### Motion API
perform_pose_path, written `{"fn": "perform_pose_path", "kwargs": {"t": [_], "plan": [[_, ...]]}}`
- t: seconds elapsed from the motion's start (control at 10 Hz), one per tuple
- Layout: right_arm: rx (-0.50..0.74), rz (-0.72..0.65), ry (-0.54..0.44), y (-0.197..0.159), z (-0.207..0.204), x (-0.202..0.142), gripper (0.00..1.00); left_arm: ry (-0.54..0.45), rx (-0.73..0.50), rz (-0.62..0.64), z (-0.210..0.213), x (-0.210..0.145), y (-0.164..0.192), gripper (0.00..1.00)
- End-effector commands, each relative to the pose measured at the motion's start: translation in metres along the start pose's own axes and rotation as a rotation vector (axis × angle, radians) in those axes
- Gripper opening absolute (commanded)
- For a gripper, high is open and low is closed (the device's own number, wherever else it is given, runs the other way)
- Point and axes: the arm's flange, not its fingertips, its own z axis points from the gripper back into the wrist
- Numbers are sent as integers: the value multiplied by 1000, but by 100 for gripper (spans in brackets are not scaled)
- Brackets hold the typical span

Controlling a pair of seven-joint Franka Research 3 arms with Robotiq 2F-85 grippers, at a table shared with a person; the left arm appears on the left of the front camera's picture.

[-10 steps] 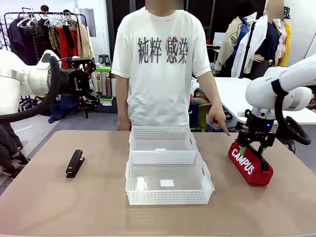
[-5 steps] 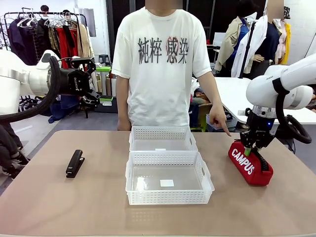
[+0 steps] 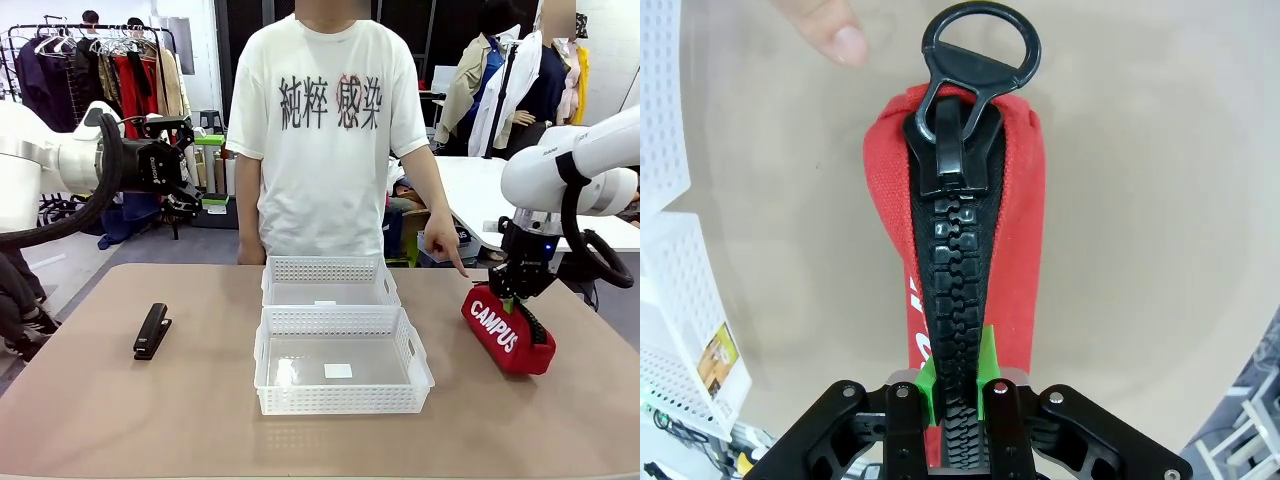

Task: Distribute items into two baskets.
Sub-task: Pick up the Pencil pouch that the person points to.

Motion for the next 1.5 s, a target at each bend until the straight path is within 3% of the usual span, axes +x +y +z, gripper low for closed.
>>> {"fn": "perform_pose_path", "kwargs": {"t": [0.0, 0.9, 1.4], "plan": [[1, -18, -3, 10, 16, -6, 0, 1, 4, -5, 2, -1, -2, 100], [59, -37, -145, 112, 194, -16, 0, 1, 4, -5, 2, -1, -2, 100], [-78, -90, -201, 138, 266, -30, 0, 1, 4, -5, 2, -1, -2, 100]]}}
